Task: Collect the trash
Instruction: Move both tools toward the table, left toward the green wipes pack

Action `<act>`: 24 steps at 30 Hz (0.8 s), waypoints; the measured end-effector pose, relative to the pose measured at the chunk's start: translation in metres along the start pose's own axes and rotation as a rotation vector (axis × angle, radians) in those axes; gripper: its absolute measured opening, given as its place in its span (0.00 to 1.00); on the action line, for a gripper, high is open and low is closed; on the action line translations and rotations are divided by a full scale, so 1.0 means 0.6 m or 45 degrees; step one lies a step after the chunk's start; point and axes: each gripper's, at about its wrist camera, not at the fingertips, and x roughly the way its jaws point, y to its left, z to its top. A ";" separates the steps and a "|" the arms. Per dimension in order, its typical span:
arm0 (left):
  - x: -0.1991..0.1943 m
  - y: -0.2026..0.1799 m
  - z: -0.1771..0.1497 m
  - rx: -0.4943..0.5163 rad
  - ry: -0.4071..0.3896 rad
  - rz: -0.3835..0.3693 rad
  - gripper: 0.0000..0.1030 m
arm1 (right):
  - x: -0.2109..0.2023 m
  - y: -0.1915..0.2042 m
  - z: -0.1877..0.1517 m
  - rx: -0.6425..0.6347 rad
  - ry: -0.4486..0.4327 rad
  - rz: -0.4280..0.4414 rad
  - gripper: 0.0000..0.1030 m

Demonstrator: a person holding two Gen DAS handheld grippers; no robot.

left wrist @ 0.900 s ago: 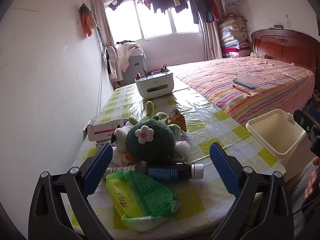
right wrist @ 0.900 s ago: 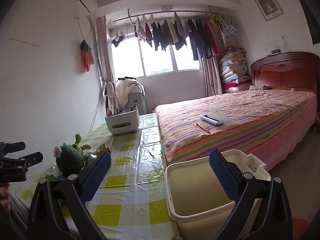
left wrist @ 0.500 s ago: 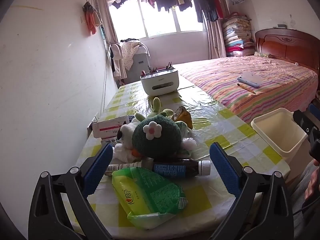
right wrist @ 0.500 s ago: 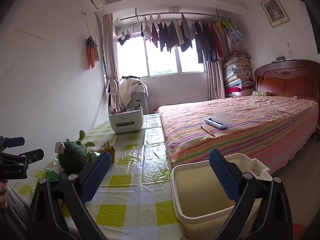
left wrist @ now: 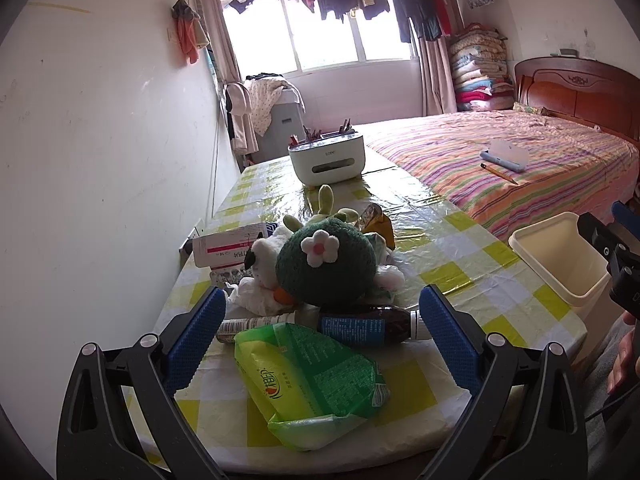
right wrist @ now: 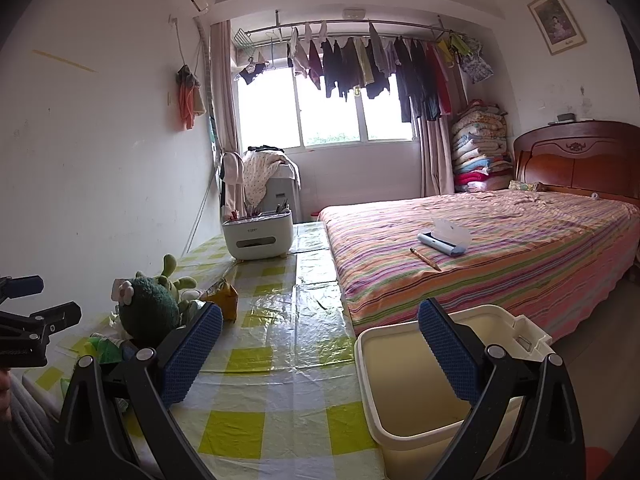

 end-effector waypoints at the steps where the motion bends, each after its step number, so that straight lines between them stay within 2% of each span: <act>1: 0.001 0.001 -0.002 0.001 0.005 0.003 0.93 | 0.001 0.001 0.000 0.000 0.000 0.002 0.93; 24: 0.015 0.023 -0.023 -0.024 0.074 0.022 0.93 | 0.006 0.003 -0.001 -0.001 0.013 0.005 0.93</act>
